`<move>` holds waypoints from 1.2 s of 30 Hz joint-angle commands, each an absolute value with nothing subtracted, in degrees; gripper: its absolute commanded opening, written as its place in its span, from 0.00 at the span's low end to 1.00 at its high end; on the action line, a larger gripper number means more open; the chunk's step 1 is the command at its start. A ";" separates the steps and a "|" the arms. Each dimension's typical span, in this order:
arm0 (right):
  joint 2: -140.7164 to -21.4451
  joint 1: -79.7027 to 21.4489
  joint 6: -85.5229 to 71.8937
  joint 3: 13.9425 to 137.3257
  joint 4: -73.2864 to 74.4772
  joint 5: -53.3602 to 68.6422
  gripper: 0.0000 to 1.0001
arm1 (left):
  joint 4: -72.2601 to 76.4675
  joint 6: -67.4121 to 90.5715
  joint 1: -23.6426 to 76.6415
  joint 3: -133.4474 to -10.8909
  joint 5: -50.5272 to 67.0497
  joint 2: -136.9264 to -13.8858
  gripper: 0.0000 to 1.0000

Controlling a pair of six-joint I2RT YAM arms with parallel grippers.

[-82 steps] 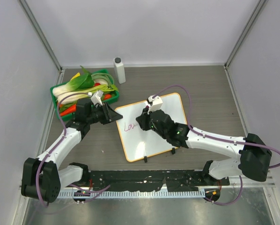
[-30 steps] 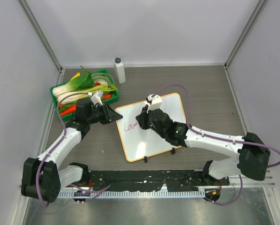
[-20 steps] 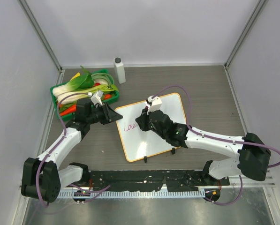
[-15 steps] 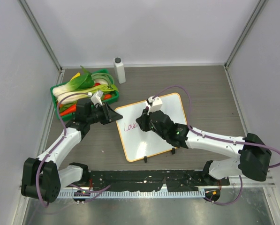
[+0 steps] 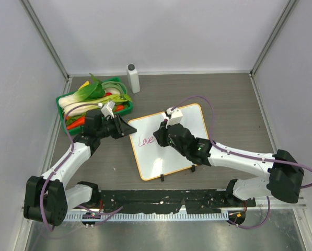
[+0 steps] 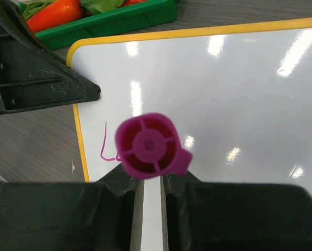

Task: Write a sentence on the whiteboard

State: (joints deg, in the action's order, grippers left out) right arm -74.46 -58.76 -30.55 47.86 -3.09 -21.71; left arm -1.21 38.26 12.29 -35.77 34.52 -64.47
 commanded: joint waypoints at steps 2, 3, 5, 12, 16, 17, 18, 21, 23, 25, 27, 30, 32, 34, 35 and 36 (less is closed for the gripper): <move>-72.69 -58.54 -29.27 47.11 -0.35 -26.89 0.01 | -1.76 35.60 12.30 -36.12 32.70 -64.16 0.00; -72.60 -58.54 -29.09 47.20 -0.35 -27.07 0.01 | -1.76 35.60 12.22 -36.12 32.70 -64.07 0.00; -72.51 -58.54 -29.00 47.46 -0.35 -27.16 0.02 | -1.67 35.60 12.30 -36.04 32.61 -63.99 0.00; -71.11 -58.54 -29.09 48.25 -0.61 -25.84 0.01 | -1.76 35.68 12.30 -36.12 32.69 -63.98 0.00; -68.38 -58.45 -29.97 47.90 -1.84 -24.35 0.01 | -1.85 35.68 12.30 -36.12 32.61 -63.81 0.00; -67.60 -58.27 -30.32 47.73 -2.11 -24.00 0.01 | -1.85 35.68 12.30 -36.21 32.52 -63.72 0.00; -67.24 -58.01 -30.76 47.46 -2.28 -23.47 0.01 | -1.85 35.60 12.39 -36.12 32.52 -63.63 0.00; -65.92 -56.26 -32.08 46.24 -3.16 -21.19 0.02 | -1.93 35.60 12.30 -36.12 32.52 -63.46 0.00; -65.22 -54.68 -33.04 45.27 -3.86 -19.52 0.01 | -1.93 35.68 12.39 -36.21 32.52 -63.54 0.00; -64.78 -53.18 -33.83 44.22 -4.57 -17.94 0.01 | -2.02 35.68 12.39 -36.30 32.52 -63.54 0.00; -64.34 -51.86 -34.54 43.16 -5.36 -16.27 0.01 | -2.02 35.60 12.30 -36.39 32.61 -63.55 0.00; -63.90 -50.72 -34.72 42.54 -6.06 -14.77 0.01 | -2.20 35.60 12.39 -36.47 32.52 -63.54 0.00; -63.72 -50.54 -34.54 42.45 -6.06 -14.33 0.02 | -2.46 35.60 12.30 -36.74 32.52 -63.54 0.01; -63.46 -50.54 -34.54 42.36 -6.33 -13.89 0.01 | -3.16 35.51 12.39 -37.18 32.34 -63.72 0.10; -63.37 -50.54 -34.37 42.36 -6.50 -13.80 0.02 | -3.43 35.33 12.39 -37.53 32.43 -63.81 0.12; -63.20 -50.54 -34.28 42.19 -6.94 -13.45 0.01 | -3.69 35.25 12.22 -37.79 32.52 -63.81 0.14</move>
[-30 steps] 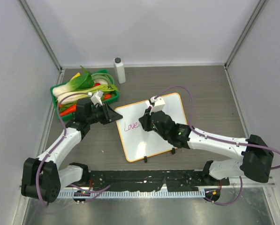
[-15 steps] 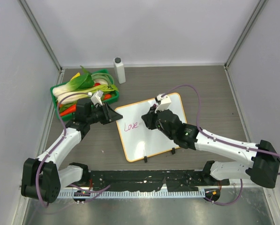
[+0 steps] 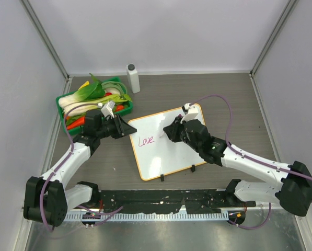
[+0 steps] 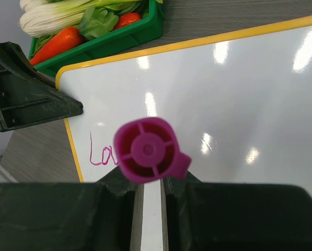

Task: Write a sentence on the whiteboard

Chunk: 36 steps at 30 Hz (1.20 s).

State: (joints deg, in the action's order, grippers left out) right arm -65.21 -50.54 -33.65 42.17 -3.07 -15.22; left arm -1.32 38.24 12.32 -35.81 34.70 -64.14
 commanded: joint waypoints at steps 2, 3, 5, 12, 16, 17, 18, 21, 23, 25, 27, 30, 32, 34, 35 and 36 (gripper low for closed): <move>-63.11 -50.54 -34.28 41.92 -7.38 -13.45 0.02 | -3.78 35.16 12.30 -38.14 32.61 -63.90 0.17; -63.11 -50.54 -33.67 41.92 -7.73 -13.27 0.01 | -3.95 35.07 12.39 -38.41 32.52 -64.07 0.18; -63.11 -50.54 -32.79 42.01 -8.26 -13.09 0.01 | -4.48 34.81 12.30 -38.93 32.52 -64.33 0.18; -64.25 -50.54 -28.66 41.31 -12.39 -11.34 0.02 | -5.19 34.45 12.30 -39.29 32.26 -64.95 0.18; -65.39 -50.54 -27.25 42.54 -11.69 -12.22 0.01 | -5.36 34.45 12.39 -39.20 32.17 -64.95 0.18; -65.48 -50.54 -27.07 42.89 -11.60 -12.65 0.01 | -5.36 34.54 12.31 -39.20 32.08 -65.04 0.18; -65.48 -50.71 -26.81 42.80 -11.60 -12.83 0.01 | -5.36 34.37 12.39 -39.20 32.08 -65.04 0.18; -65.74 -50.54 -26.46 43.06 -11.51 -13.53 0.01 | -5.45 34.28 12.39 -39.29 31.99 -65.13 0.18; -66.18 -50.45 -26.10 43.33 -11.25 -13.71 0.02 | -5.54 34.28 12.30 -39.37 31.99 -65.30 0.18; -66.18 -50.54 -26.02 43.33 -11.25 -13.45 0.01 | -5.54 34.28 12.39 -39.38 31.99 -65.39 0.18; -66.36 -50.54 -26.36 43.16 -11.51 -13.45 0.02 | -5.54 34.28 12.22 -39.38 32.08 -65.39 0.18; -66.71 -50.62 -27.24 42.10 -12.83 -13.27 0.01 | -5.10 34.28 12.39 -39.02 32.08 -65.22 0.18; -67.06 -50.54 -27.51 41.84 -13.27 -13.10 0.01 | -5.10 34.28 12.30 -39.02 32.08 -65.39 0.18; -67.32 -50.54 -27.77 41.75 -13.45 -13.01 0.01 | -5.10 34.28 12.30 -39.02 32.17 -65.39 0.17; -67.32 -50.62 -27.86 41.66 -13.53 -13.09 0.01 | -5.10 34.28 12.39 -39.02 32.17 -65.30 0.17; -67.50 -50.54 -27.95 41.66 -13.54 -13.18 0.02 | -5.10 34.36 12.39 -38.94 32.17 -65.39 0.17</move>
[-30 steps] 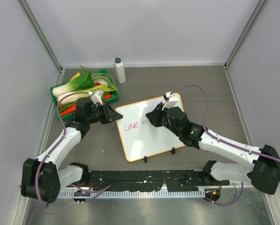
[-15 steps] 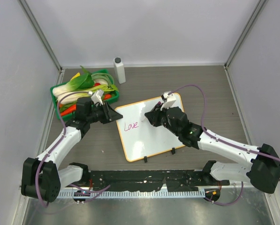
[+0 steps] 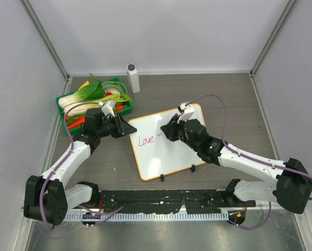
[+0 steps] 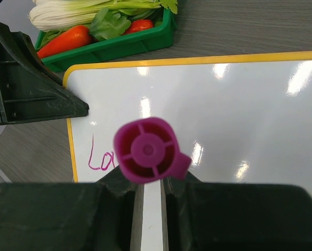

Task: Write a sentence on the whiteboard

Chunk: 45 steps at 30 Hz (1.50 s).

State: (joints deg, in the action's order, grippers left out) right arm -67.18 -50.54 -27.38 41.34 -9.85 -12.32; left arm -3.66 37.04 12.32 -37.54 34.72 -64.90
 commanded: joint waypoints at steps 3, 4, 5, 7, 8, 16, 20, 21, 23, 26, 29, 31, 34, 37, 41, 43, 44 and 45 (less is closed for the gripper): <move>-68.20 -50.54 -27.77 41.66 -13.54 -13.45 0.01 | -5.01 34.45 12.30 -38.94 32.17 -65.30 0.15; -68.29 -50.54 -27.69 41.75 -13.19 -13.53 0.01 | -5.10 34.37 12.39 -38.94 32.25 -65.30 0.15; -68.47 -50.54 -27.69 41.57 -13.18 -13.54 0.01 | -5.10 34.37 12.31 -38.94 32.26 -65.22 0.14; -68.55 -50.54 -27.77 41.14 -13.18 -13.27 0.01 | -5.10 34.37 12.30 -38.94 32.26 -65.21 0.13; -68.47 -50.54 -27.69 40.96 -13.10 -13.36 0.01 | -5.10 34.37 12.30 -38.94 32.26 -65.04 0.13; -67.33 -50.62 -27.86 39.29 -12.39 -13.27 0.01 | -5.36 34.37 12.30 -38.85 32.17 -64.86 0.11; -66.80 -50.54 -28.39 38.32 -12.39 -13.01 0.01 | -5.45 34.37 12.39 -38.85 32.17 -64.69 0.10; -66.62 -50.54 -28.56 37.97 -12.39 -12.83 0.02 | -5.45 34.45 12.39 -38.85 32.17 -64.60 0.10; -66.18 -50.54 -28.74 37.45 -12.39 -12.66 0.01 | -5.54 34.45 12.30 -38.76 32.17 -64.60 0.10; -65.48 -50.54 -29.00 36.83 -12.31 -12.48 0.01 | -5.45 34.45 12.30 -38.67 32.17 -64.51 0.10; -65.04 -50.62 -28.83 36.21 -12.05 -12.04 0.01 | -5.45 34.54 12.39 -38.67 32.17 -64.51 0.09; -64.78 -50.54 -28.83 35.69 -11.69 -12.57 0.01 | -5.45 34.54 12.31 -38.59 32.17 -64.34 0.10; -64.42 -50.54 -28.92 34.98 -12.30 -12.66 0.01 | -5.36 34.63 12.30 -38.32 31.91 -64.07 0.09; -64.77 -50.54 -28.83 35.59 -11.95 -12.74 0.01 | -5.27 34.63 12.30 -38.23 31.91 -64.07 0.09; -65.13 -50.62 -28.92 36.12 -12.39 -13.18 0.02 | -5.19 34.63 12.39 -38.23 31.99 -64.34 0.09; -65.30 -50.54 -29.00 36.47 -12.57 -13.62 0.02 | -5.10 34.63 12.31 -38.32 31.99 -64.34 0.09; -65.39 -50.54 -29.00 36.65 -12.74 -13.71 0.01 | -5.10 34.63 12.39 -38.23 32.08 -64.34 0.09; -65.56 -50.45 -28.92 36.74 -13.01 -13.71 0.01 | -5.10 34.63 12.31 -38.23 32.08 -64.34 0.09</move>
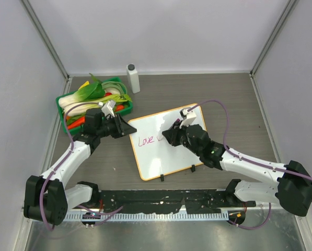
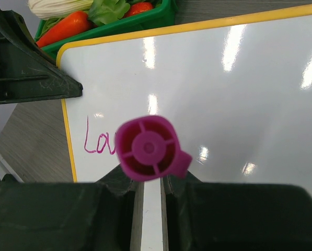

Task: Write a sentence on the whiteboard

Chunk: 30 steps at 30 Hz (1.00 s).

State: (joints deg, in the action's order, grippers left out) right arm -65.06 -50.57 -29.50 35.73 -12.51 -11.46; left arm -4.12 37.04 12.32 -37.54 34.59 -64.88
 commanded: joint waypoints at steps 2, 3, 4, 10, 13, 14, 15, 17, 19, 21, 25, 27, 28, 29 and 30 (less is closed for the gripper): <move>-65.92 -50.54 -28.92 37.18 -13.18 -14.06 0.01 | -5.10 34.63 12.30 -38.15 32.08 -64.34 0.09; -65.92 -50.62 -28.92 37.44 -13.27 -14.15 0.01 | -5.01 34.63 12.39 -38.23 32.08 -64.34 0.09; -66.09 -50.54 -29.00 37.62 -13.27 -14.50 0.02 | -5.01 34.72 12.31 -38.15 32.08 -64.34 0.09; -66.80 -50.54 -28.39 39.28 -13.62 -15.29 0.02 | -4.92 34.63 12.31 -38.14 32.08 -64.25 0.09; -67.50 -50.54 -27.86 39.99 -13.71 -15.47 0.01 | -5.01 34.63 12.39 -38.14 32.17 -64.16 0.08; -67.67 -50.54 -27.86 40.34 -13.62 -15.56 0.02 | -4.92 34.63 12.39 -38.14 32.17 -64.16 0.08; -67.94 -50.54 -27.86 40.52 -13.62 -15.73 0.01 | -4.92 34.63 12.39 -38.14 32.17 -64.16 0.09; -68.03 -50.45 -27.95 40.78 -13.62 -16.34 0.02 | -4.92 34.63 12.31 -38.14 32.17 -64.16 0.08; -68.03 -50.54 -27.86 41.13 -13.36 -17.04 0.01 | -4.92 34.63 12.30 -38.14 32.17 -64.16 0.08; -68.12 -50.54 -28.04 41.31 -12.66 -17.84 0.01 | -4.83 34.63 12.30 -38.15 32.17 -64.25 0.08; -67.68 -50.54 -28.39 41.13 -11.78 -18.98 0.01 | -4.75 34.63 12.39 -38.14 32.17 -64.25 0.08; -67.50 -50.54 -28.48 41.04 -11.51 -18.90 0.01 | -4.75 34.63 12.30 -38.14 32.25 -64.33 0.08; -67.59 -50.54 -28.39 40.96 -11.43 -18.55 0.01 | -4.75 34.63 12.39 -38.14 32.17 -64.34 0.08; -67.50 -50.54 -28.48 40.96 -11.08 -18.46 0.02 | -4.75 34.63 12.39 -38.06 32.17 -64.34 0.08; -67.50 -50.54 -28.56 40.70 -11.07 -17.93 0.01 | -4.75 34.72 12.39 -38.14 32.25 -64.34 0.08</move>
State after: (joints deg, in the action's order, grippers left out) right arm -67.64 -50.63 -29.12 39.33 -12.14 -15.38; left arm -4.08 37.04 12.32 -37.54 34.59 -64.88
